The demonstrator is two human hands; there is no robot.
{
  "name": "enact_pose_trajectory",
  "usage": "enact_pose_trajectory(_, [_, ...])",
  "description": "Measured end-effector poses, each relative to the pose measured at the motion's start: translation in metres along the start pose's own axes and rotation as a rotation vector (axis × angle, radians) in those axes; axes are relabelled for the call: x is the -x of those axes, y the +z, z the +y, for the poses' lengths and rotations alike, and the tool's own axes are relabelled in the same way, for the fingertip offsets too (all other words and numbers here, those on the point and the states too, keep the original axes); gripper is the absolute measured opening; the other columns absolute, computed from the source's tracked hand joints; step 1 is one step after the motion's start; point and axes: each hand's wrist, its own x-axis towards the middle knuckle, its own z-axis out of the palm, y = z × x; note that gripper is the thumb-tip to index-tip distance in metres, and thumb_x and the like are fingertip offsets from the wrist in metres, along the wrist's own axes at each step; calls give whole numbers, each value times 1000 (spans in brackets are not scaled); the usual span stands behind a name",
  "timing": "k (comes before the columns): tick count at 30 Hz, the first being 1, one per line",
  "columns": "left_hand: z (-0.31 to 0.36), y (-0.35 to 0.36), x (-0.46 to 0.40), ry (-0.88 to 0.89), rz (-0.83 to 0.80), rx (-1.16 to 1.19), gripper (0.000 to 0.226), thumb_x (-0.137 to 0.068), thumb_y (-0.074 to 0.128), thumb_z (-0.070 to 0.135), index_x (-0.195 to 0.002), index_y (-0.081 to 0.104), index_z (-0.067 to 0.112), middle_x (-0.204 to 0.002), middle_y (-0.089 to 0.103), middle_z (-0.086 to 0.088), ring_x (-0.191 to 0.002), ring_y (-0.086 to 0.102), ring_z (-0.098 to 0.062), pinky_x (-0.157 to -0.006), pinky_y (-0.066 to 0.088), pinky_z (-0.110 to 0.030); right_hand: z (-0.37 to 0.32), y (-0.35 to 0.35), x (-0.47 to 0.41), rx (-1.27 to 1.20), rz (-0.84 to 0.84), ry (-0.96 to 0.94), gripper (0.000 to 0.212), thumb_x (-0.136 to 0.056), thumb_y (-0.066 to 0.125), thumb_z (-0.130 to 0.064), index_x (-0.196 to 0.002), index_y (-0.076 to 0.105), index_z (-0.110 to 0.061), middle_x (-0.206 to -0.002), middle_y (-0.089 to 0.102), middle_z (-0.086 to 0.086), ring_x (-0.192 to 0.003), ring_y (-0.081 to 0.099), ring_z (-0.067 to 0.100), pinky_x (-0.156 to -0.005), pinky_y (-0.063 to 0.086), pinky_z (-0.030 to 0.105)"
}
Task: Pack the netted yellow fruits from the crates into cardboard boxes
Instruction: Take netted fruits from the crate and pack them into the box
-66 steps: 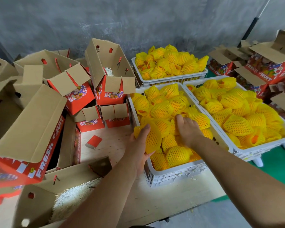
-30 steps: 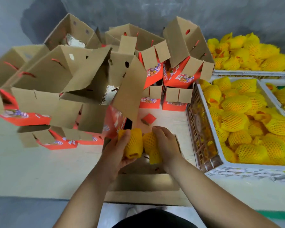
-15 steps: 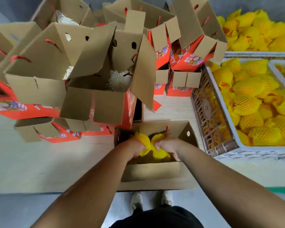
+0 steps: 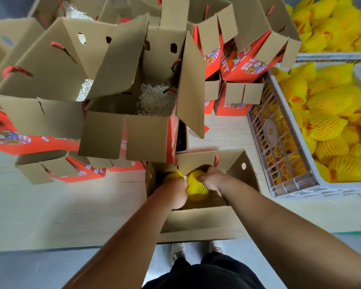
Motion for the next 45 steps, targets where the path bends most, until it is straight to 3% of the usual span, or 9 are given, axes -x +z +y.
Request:
enact_pose_trajectory(7, [50, 0, -1, 284, 241, 524, 26, -103, 50, 19, -119, 63, 35, -119, 69, 12, -112, 64, -8, -104, 50, -37, 20, -55, 49, -135, 114, -382, 26, -98, 53, -11, -120, 63, -21, -104, 74, 9, -94, 70, 32, -86, 56, 44])
enact_pose_trajectory(11, [114, -1, 1, 415, 337, 666, 33, -92, 44, 22, -108, 61, 45, -105, 68, 17, -97, 63, 10, -80, 46, -9, 30, -100, 76, -258, 288, -611, 38, -94, 47, 2, -115, 68, -23, -104, 72, -8, -96, 67, 7, -86, 54, 25])
enact_pose_trajectory(14, [170, -6, 2, 498, 385, 767, 24, -95, 45, 38, -107, 61, 51, -107, 68, 23, -100, 63, 8, -82, 49, -14, 48, -146, 83, -292, 426, -726, 38, -97, 50, 0, -124, 65, -21, -115, 69, -13, -104, 64, 0, -90, 50, 17])
enact_pose_trajectory(21, [292, -11, -21, 684, 430, 673, 27, -97, 50, 31, -116, 62, 45, -110, 67, 24, -97, 64, 3, -73, 49, -13, 124, -266, 53, -71, 745, -731, 46, -89, 58, 2, -134, 59, -9, -129, 61, 10, -118, 59, 28, -99, 49, 39])
enact_pose_trajectory(25, [346, 1, -55, 626, 436, 623, 32, -100, 53, 23, -130, 62, 26, -119, 65, 10, -103, 64, -7, -91, 55, -34, 164, -314, 9, 558, 573, -353, 84, -91, 63, -15, -161, 16, -19, -158, 30, 5, -141, 36, 37, -113, 37, 47])
enact_pose_trajectory(28, [364, 12, -71, 504, 454, 665, 38, -101, 56, 13, -137, 56, 24, -134, 58, 4, -124, 57, -11, -102, 47, -26, 170, -318, -12, 753, 573, -355, 78, -90, 64, -21, -156, 21, -21, -145, 33, 8, -132, 42, 36, -104, 41, 46])
enact_pose_trajectory(37, [391, 16, -69, 386, 296, 1302, 78, -80, 85, 40, -147, 45, 33, -138, 62, 6, -121, 64, -15, -101, 54, -38, 181, -333, 10, -301, 482, -712, 85, -76, 89, -31, -147, 43, -27, -140, 51, -1, -125, 53, 15, -99, 52, 34])
enact_pose_trajectory(41, [385, 9, -65, 358, 339, 1549, 68, -75, 89, 47, -134, 59, 32, -127, 72, 4, -114, 71, -19, -90, 59, -42, 177, -348, 20, -246, 215, -834, 92, -83, 79, -27, -157, 27, -37, -145, 40, -17, -108, 61, 2, -83, 56, 20])
enact_pose_trajectory(45, [365, 1, -62, 278, 321, 1746, 65, -74, 87, 42, -130, 59, 22, -128, 65, -10, -113, 66, -30, -80, 60, -37, 169, -376, -13, 220, 572, -739, 85, -87, 63, -16, -161, 22, -27, -162, 33, -2, -143, 36, 28, -113, 38, 48])
